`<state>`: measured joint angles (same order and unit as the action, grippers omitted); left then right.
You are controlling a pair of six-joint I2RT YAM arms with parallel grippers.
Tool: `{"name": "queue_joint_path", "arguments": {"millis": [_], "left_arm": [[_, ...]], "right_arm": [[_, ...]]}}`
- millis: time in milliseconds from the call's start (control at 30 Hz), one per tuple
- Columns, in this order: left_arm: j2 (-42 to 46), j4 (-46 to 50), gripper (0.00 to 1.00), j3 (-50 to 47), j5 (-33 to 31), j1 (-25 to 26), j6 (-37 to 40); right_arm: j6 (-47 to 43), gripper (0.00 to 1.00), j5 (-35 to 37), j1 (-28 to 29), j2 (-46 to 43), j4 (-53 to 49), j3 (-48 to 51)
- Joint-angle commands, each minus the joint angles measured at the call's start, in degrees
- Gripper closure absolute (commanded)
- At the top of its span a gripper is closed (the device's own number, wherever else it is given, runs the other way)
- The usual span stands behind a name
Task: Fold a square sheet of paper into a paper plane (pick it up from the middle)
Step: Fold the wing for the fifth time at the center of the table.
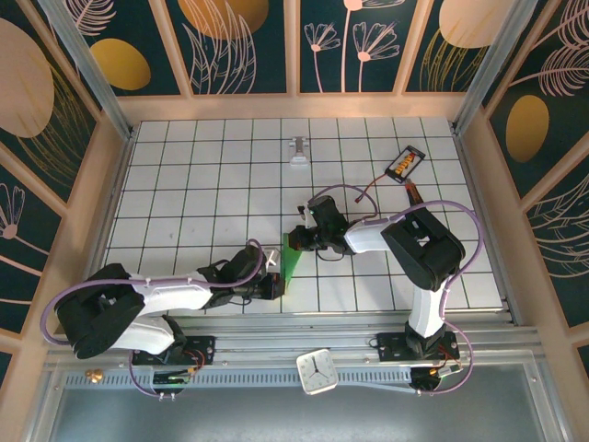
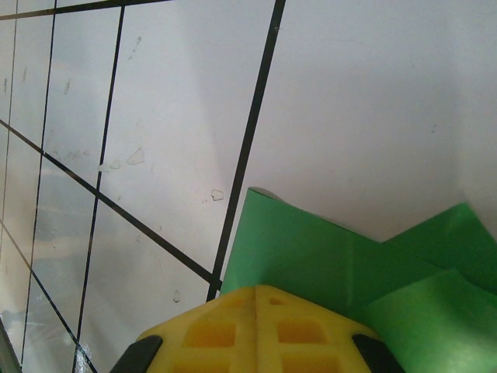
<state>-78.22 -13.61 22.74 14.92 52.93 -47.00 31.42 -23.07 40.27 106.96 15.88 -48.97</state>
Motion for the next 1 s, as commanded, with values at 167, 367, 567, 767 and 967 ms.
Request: {"name": "queue_joint_path", "arguments": {"millis": [167, 367, 567, 767, 967], "left_arm": [[-4.47, -8.42, 0.97, -2.99, 6.77, 0.25, -1.39], [-7.09, -16.17, 0.95, -6.02, 10.1, -0.41, -4.93], [-0.34, -11.01, 0.79, -5.84, 8.2, -0.51, -3.69], [9.85, -3.82, 0.74, -2.35, 4.52, -0.43, 0.26], [5.64, -2.92, 0.91, 3.0, 5.74, -0.51, 2.03]], "right_arm": [[-0.3, 1.0, 1.45, -0.47, 2.39, -1.91, 0.95], [-0.26, 1.0, 1.62, -0.4, 2.32, -1.95, 1.16], [-0.46, 1.0, 1.71, -0.46, 2.44, -2.08, 1.16], [-0.66, 1.0, 1.54, -0.48, 2.89, -1.87, 1.1], [-0.64, 1.0, 1.27, -0.54, 3.19, -1.38, 0.98]]}}
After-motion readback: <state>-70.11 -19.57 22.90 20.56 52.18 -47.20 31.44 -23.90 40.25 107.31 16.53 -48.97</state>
